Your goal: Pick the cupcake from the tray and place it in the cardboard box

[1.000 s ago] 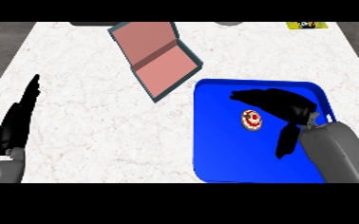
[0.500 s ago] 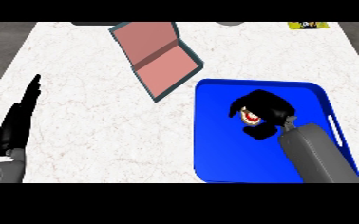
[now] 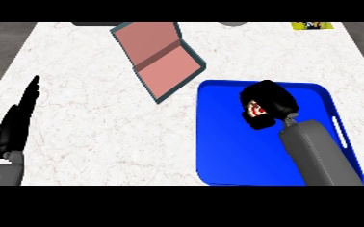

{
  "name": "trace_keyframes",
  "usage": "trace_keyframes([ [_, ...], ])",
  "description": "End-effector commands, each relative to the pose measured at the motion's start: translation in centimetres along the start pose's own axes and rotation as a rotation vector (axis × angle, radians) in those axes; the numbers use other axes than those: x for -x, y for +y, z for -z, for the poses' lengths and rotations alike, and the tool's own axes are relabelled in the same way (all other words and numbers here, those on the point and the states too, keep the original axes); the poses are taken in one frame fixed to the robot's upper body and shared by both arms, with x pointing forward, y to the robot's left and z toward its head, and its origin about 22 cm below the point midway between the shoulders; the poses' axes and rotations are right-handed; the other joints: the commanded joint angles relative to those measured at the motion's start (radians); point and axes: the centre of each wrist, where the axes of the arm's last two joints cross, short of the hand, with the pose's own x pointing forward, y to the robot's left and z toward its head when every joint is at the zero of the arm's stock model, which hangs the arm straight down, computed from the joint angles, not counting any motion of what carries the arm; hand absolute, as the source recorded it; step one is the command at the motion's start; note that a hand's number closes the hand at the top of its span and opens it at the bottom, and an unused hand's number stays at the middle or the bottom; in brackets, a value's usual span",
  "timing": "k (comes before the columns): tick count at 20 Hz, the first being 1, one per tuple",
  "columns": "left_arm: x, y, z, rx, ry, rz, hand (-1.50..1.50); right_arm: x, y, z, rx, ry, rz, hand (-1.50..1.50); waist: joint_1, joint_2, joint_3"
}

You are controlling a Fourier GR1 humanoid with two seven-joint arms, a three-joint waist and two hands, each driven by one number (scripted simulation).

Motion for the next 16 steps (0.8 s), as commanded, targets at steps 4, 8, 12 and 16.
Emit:
trace_keyframes([
  [4,-0.5,-0.9,-0.1,-0.012,0.018,-0.011,0.0,-0.9,-3.0,0.3,0.208,0.403,0.045,1.5,-0.015,-0.006,-0.001],
  [8,0.8,1.4,-0.7,-0.013,0.039,-0.009,0.0,-2.8,-6.4,-1.0,0.342,0.461,-0.032,1.5,-0.011,-0.006,-0.001],
  [12,-0.3,0.4,0.2,-0.005,0.011,-0.002,0.0,-5.1,-8.5,-2.4,0.539,0.362,-0.039,1.5,-0.014,-0.004,-0.001],
  [16,-0.6,-0.5,0.1,-0.002,0.022,-0.01,0.0,-8.4,-11.0,-3.1,0.604,0.228,-0.063,1.5,-0.009,-0.003,-0.001],
])
